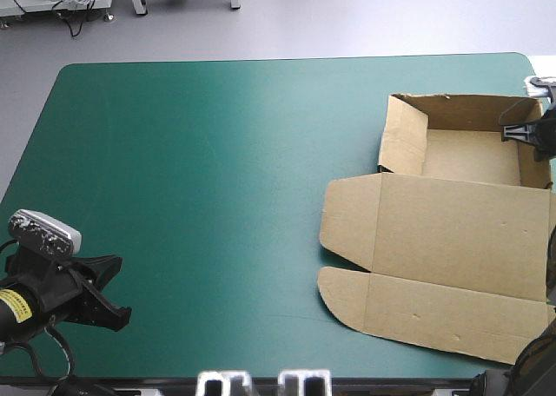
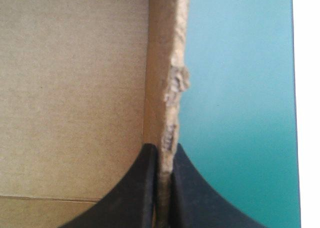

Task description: Fold the box

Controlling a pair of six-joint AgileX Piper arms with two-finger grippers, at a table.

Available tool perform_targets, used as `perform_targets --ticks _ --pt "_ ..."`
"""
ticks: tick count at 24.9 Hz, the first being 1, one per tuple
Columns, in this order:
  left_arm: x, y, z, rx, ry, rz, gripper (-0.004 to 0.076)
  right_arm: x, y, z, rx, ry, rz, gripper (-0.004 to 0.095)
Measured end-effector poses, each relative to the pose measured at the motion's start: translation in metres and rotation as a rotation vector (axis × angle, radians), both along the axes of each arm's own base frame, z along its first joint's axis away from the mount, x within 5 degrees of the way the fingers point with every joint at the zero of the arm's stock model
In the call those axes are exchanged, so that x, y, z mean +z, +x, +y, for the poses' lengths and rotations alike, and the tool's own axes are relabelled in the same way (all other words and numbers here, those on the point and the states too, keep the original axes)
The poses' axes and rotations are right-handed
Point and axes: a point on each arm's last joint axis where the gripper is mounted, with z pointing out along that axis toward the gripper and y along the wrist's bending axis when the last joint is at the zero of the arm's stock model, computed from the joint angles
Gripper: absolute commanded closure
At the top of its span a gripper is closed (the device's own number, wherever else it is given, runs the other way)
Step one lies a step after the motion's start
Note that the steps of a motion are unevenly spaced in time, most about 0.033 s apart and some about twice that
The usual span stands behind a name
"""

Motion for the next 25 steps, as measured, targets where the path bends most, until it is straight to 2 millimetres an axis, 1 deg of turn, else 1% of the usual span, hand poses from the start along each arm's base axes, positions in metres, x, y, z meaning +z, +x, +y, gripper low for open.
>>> perform_targets --ticks 2,4,8,12,13,14,16,20,23,24,25 --pt "0.0 0.0 0.0 0.0 0.0 0.0 0.0734 0.001 -0.001 -0.008 0.008 -0.013 -0.013 0.0923" --pt "0.0 0.0 0.0 0.0 0.0 0.0 0.0734 0.0 -0.002 -0.014 0.025 -0.024 -0.018 0.0896" --pt "0.0 0.0 0.0 -0.001 -0.001 0.001 0.0734 -0.011 0.003 -0.018 0.065 -0.024 -0.001 0.0779" --pt "0.0 0.0 0.0 -0.001 -0.002 0.001 0.0734 -0.027 0.011 -0.021 0.082 -0.011 0.025 0.0646" --pt "0.0 0.0 0.0 -0.001 -0.002 0.001 0.0734 -0.03 0.013 -0.021 0.084 -0.012 0.024 0.0615" --pt "0.0 0.0 0.0 -0.001 -0.002 0.001 0.0734 -0.031 0.014 -0.022 0.085 -0.012 0.025 0.0554" --pt "0.0 0.0 0.0 0.001 0.002 0.0 0.0734 -0.032 0.014 -0.022 0.087 -0.019 0.025 0.0518" --pt "0.0 0.0 0.0 0.002 0.004 -0.001 0.0734 -0.018 0.016 -0.023 0.085 -0.03 0.003 0.0516" --pt "0.0 0.0 0.0 0.002 0.004 -0.001 0.0734 0.007 0.018 -0.024 0.076 -0.048 -0.037 0.0521" --pt "0.0 0.0 0.0 0.002 0.004 -0.001 0.0734 0.015 0.017 -0.024 0.061 -0.051 -0.057 0.0558" --pt "0.0 0.0 0.001 0.002 0.014 -0.005 0.0734 0.029 0.015 -0.023 0.049 -0.054 -0.087 0.0592"
